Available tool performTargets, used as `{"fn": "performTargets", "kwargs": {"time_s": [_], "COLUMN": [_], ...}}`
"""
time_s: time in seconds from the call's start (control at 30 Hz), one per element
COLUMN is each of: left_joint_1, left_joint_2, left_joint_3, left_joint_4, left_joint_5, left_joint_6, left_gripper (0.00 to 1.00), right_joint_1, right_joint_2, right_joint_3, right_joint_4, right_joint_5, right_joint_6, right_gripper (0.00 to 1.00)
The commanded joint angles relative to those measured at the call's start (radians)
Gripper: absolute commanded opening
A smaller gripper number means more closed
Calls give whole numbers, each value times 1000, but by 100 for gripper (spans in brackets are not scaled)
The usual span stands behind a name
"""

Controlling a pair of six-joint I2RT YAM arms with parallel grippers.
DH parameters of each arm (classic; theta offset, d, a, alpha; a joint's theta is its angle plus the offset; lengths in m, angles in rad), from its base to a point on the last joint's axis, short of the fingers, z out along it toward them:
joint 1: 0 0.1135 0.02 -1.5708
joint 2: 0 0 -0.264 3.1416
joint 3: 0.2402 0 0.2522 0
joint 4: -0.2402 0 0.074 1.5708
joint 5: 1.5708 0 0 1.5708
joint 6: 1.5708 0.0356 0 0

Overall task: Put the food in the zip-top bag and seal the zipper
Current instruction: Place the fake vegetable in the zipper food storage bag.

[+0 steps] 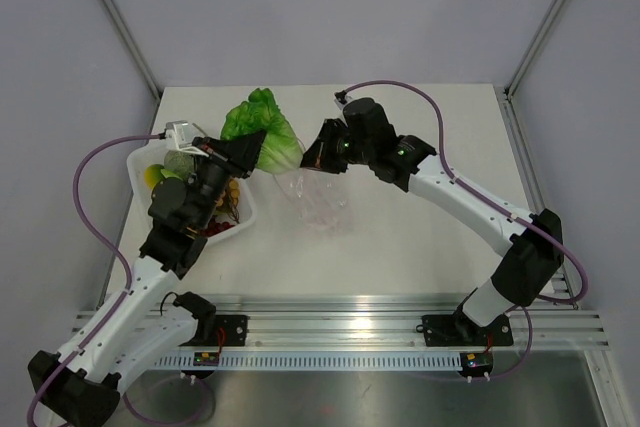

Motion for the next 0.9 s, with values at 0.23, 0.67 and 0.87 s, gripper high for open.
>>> {"fn": "performTargets", "kwargs": {"time_s": [0.23, 0.67, 0.87], "left_joint_1": [-1, 0, 0], "left_joint_2": [-17, -33, -19], "left_joint_3": [5, -21, 9], "left_joint_4": [-82, -105, -150], "left_joint_5": [-48, -48, -56], "left_joint_6": [109, 140, 189], "left_gripper": [0, 0, 0], "right_joint_1": [-4, -8, -8], "right_joint_2": [-67, -54, -41], "right_joint_3": [-5, 6, 23], "right_joint_4": [122, 114, 110], "right_joint_5": [-64, -67, -89], "right_joint_6": [49, 44, 37], "right_gripper": [0, 0, 0]}}
